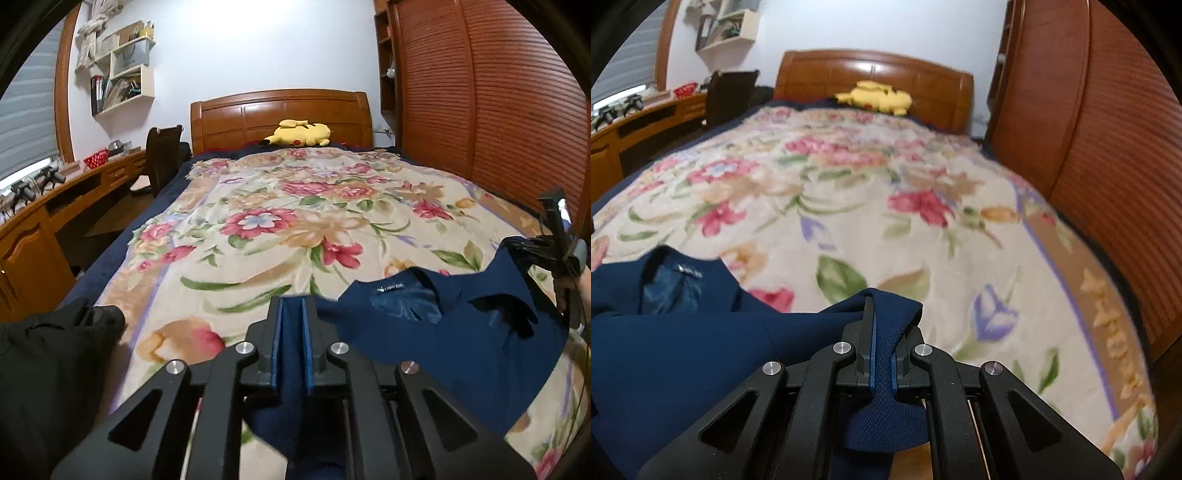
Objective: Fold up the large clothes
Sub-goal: 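Lay the hem on the collar and open both tools, then grasp the side of the folded jacket with the right tool, then fold the gripped side over the bundle and open the right tool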
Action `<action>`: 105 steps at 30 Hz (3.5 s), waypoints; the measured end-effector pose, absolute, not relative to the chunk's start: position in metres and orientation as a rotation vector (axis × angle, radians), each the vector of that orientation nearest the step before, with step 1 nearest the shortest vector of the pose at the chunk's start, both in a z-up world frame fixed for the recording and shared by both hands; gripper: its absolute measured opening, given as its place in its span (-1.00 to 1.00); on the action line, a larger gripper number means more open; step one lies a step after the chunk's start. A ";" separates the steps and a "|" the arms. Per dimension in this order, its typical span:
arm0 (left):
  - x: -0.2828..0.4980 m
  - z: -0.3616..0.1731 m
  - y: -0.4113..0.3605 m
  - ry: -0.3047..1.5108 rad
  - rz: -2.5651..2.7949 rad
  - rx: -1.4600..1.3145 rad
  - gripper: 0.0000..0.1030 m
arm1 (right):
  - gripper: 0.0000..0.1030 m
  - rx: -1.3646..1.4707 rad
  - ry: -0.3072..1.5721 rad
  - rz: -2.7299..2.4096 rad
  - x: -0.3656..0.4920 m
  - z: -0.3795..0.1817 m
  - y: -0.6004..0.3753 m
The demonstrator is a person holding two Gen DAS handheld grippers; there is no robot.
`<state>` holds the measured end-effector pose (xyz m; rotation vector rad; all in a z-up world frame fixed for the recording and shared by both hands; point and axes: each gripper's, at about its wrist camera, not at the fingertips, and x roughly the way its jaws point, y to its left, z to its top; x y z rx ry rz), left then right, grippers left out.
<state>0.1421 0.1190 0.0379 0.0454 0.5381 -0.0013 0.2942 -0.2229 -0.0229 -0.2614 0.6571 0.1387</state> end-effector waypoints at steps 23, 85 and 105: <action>0.080 -0.001 0.098 0.545 -0.113 0.029 -0.04 | 0.43 -0.291 0.572 0.318 0.225 -0.004 -0.170; 0.080 -0.017 0.108 0.586 -0.121 -0.003 -0.01 | -0.99 -0.547 0.533 0.473 0.290 -0.025 0.000; 0.085 -0.016 0.139 0.580 -0.065 -0.030 -0.01 | -0.02 -0.454 0.639 0.522 0.293 -0.034 0.023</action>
